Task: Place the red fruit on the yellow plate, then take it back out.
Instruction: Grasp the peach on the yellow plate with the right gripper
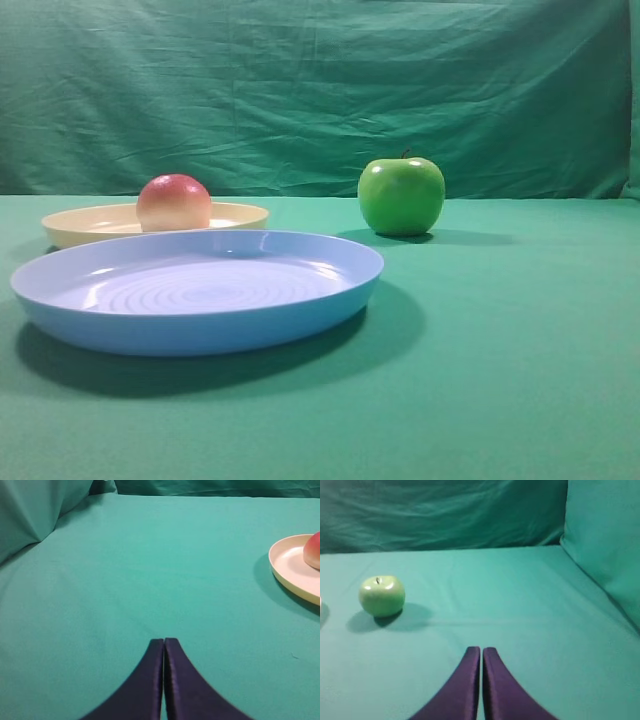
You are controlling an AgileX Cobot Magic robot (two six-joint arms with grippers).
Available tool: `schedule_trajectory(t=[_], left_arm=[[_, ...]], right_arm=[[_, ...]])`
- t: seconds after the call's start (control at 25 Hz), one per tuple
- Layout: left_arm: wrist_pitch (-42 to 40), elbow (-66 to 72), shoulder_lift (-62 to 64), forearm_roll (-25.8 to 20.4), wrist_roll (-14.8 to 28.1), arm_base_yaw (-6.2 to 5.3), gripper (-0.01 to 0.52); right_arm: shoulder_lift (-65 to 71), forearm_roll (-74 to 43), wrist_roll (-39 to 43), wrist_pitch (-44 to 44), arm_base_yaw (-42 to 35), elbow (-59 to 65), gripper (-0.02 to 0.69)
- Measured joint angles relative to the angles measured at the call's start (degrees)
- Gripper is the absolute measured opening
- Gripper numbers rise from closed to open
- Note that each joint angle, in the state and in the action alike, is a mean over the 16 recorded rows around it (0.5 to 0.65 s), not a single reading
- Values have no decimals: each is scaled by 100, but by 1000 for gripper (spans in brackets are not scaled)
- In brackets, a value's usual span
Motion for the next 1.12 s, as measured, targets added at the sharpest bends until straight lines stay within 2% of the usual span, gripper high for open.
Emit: schedule_trajectory(t=[0.68,1.12], left_arm=[[0,0,0,0,0,0,0],[0,0,0,0,0,0,0]], right_arm=[[-18,121,-42,-296,-17,555,0],[238,438,-79,-301,-17,-5,0]])
